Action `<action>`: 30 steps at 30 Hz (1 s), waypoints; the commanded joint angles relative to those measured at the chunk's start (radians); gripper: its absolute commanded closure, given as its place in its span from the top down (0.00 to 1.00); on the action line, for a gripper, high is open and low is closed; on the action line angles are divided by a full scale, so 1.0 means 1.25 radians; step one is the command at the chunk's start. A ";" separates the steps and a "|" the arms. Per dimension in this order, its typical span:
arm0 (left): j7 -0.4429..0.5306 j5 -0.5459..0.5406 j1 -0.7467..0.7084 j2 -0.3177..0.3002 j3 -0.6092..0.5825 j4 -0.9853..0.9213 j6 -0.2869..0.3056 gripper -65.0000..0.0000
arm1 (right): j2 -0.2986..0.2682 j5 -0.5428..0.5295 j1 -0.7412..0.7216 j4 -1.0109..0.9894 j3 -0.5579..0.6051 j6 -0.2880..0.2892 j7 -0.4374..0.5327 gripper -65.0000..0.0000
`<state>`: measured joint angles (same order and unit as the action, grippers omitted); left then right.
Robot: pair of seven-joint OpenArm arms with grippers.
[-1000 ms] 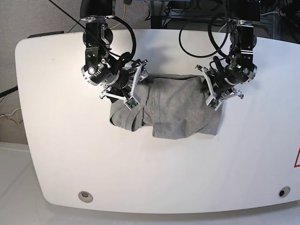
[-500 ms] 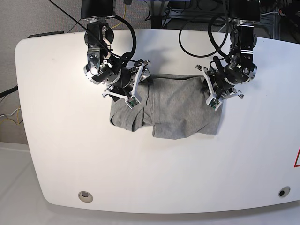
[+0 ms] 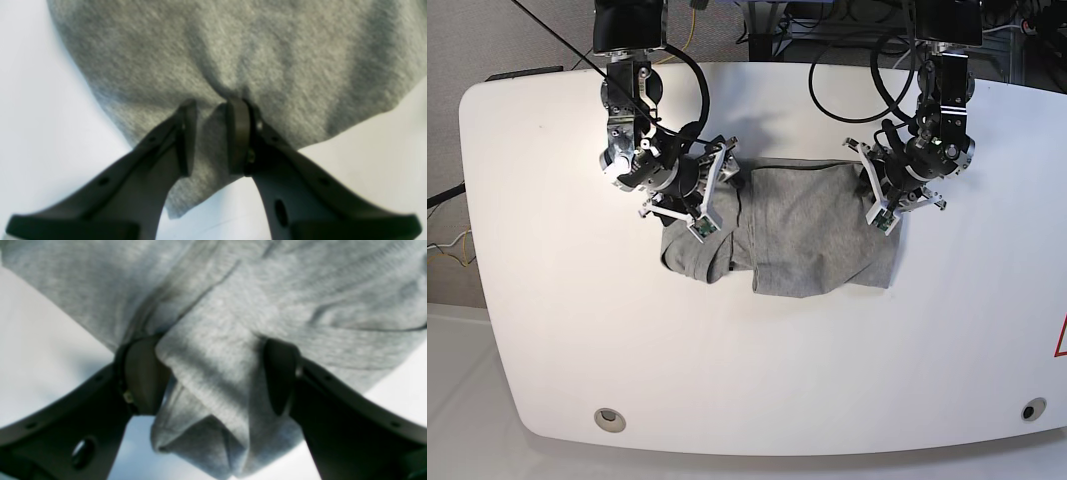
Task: Fold the T-shirt properly
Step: 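Grasp the bundle edge with the right gripper beside the left gripper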
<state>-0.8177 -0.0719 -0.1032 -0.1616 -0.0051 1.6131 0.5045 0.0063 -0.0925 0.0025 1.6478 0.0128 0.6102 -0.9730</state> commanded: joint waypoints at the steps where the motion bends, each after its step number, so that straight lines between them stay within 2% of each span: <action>1: -0.050 0.018 -0.011 -0.001 -0.004 -0.006 0.009 0.22 | -0.007 -0.008 -0.025 0.013 0.000 0.002 0.013 0.67; 9: -0.050 0.018 -0.011 -0.001 -0.004 -0.006 0.009 0.22 | -0.034 -0.008 -0.037 0.013 -0.001 0.002 0.013 0.67; 23: -0.050 0.018 -0.011 -0.001 -0.004 -0.006 0.009 0.22 | -0.050 -0.008 -0.038 0.013 -0.003 0.002 0.014 0.67; 30: -0.050 0.018 -0.011 -0.001 -0.004 -0.006 0.009 0.22 | -0.051 -0.008 -0.035 0.013 -0.053 0.002 0.034 0.67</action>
<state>-0.8173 -0.0753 -0.1036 -0.1612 -0.0048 1.6131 0.5049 -0.0528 -0.0952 -0.0261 1.6474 -0.0360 0.6109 -0.9516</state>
